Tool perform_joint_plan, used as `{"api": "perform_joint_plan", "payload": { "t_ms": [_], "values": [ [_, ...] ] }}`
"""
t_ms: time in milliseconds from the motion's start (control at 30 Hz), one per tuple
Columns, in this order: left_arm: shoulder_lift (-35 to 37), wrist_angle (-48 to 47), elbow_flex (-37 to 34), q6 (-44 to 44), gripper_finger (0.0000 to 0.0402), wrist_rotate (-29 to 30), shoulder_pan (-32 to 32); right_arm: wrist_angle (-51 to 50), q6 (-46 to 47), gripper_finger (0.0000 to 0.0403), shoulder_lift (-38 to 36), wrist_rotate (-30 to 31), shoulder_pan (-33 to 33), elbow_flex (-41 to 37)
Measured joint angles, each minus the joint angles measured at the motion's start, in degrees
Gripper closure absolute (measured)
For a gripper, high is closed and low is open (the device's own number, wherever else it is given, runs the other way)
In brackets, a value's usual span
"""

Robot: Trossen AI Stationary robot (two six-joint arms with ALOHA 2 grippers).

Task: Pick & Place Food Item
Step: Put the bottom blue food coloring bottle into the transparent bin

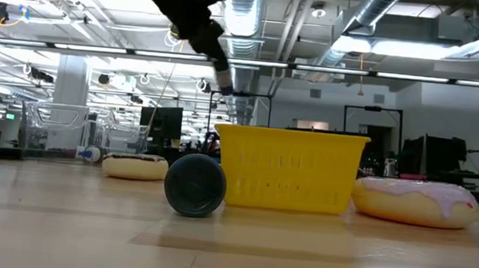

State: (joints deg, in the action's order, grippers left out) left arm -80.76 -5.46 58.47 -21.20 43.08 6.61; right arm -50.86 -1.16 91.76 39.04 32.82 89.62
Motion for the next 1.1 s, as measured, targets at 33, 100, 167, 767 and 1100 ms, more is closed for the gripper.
{"api": "perform_joint_plan", "payload": {
  "t_ms": [33,100,167,767,1100],
  "values": [
    [0.1,-3.7,2.3,0.9,0.029,-0.1,2.3,-0.7,0.6,0.0196,0.0,0.0,0.2,0.0],
    [1.0,-13.3,6.0,3.2,0.029,-0.9,6.5,-1.4,1.3,0.0196,0.0,0.0,0.5,0.0],
    [1.2,-20.4,10.0,6.0,0.029,-3.2,10.7,-1.4,1.4,0.0196,-0.1,0.0,0.6,0.0],
    [1.5,-54.9,23.2,24.0,0.029,-17.1,37.0,-1.8,1.6,0.0196,-0.1,0.0,1.0,0.0],
    [1.4,-64.7,23.2,29.1,0.029,-25.8,42.1,-0.8,1.4,0.0196,-0.1,-0.1,0.9,0.0]
  ]
}}
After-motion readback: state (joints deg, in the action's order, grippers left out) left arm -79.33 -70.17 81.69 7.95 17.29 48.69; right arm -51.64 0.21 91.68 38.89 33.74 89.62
